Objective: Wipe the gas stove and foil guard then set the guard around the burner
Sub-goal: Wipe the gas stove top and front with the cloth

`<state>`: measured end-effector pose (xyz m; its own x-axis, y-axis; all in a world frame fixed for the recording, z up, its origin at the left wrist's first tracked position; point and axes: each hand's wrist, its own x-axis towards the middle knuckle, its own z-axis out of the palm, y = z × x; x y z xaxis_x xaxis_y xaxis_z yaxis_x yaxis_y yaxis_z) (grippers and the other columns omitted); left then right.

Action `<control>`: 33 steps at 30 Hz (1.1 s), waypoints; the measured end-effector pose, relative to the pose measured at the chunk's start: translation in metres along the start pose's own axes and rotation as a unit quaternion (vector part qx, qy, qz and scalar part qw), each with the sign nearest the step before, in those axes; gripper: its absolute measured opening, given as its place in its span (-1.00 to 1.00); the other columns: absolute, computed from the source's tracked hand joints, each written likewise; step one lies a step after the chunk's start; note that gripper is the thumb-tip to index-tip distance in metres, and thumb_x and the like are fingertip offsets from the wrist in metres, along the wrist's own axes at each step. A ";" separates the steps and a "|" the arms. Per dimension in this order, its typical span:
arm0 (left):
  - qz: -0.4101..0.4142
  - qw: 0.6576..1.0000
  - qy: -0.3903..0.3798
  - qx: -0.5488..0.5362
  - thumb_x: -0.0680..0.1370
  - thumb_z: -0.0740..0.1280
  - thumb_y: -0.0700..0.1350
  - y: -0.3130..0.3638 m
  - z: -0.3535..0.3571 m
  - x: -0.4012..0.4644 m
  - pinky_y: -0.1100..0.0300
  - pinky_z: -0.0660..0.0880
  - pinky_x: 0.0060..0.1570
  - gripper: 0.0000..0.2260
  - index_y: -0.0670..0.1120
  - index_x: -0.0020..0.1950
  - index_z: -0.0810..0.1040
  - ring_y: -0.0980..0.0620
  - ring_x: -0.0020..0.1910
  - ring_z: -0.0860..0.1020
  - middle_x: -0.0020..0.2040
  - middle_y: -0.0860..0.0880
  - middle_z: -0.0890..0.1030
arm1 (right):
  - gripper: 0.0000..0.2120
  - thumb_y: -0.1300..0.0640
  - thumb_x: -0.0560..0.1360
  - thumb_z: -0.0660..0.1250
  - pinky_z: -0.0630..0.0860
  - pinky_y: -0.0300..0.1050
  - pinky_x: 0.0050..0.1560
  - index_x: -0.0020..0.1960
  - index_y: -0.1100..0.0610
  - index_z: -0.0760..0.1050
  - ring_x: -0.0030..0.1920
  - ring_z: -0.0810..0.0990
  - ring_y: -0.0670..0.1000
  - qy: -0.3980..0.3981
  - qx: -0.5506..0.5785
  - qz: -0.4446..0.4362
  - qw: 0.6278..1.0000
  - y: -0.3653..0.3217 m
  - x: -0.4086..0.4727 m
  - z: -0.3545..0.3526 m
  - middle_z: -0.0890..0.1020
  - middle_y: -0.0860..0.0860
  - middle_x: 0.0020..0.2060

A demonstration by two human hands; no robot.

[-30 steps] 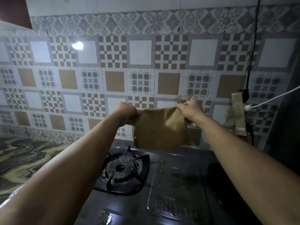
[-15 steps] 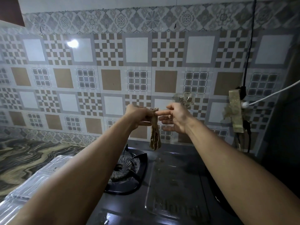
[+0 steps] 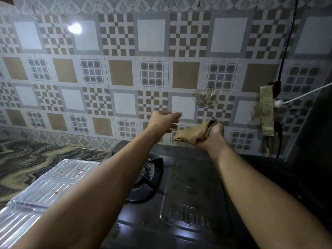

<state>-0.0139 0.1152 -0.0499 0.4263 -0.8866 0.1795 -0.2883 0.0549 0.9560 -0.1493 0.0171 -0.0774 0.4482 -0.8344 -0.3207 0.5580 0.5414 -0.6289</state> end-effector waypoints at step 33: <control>-0.125 0.815 0.058 0.563 0.59 0.07 0.17 -0.177 -0.138 -0.004 -0.26 0.13 0.39 -0.47 -0.07 0.49 0.27 -0.05 0.54 0.15 0.51 0.01 0.31 | -0.20 -0.42 0.50 -0.14 -0.05 0.17 0.52 0.58 0.01 -0.17 0.56 -0.04 0.15 -0.236 -0.910 -0.065 0.334 0.133 0.173 0.041 -0.03 0.10 0.57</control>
<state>0.1535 0.1721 -0.1876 0.6511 -0.7530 0.0951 -0.7567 -0.6342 0.1588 0.0309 -0.0516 -0.1878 0.8029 -0.4965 -0.3298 -0.5621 -0.8149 -0.1417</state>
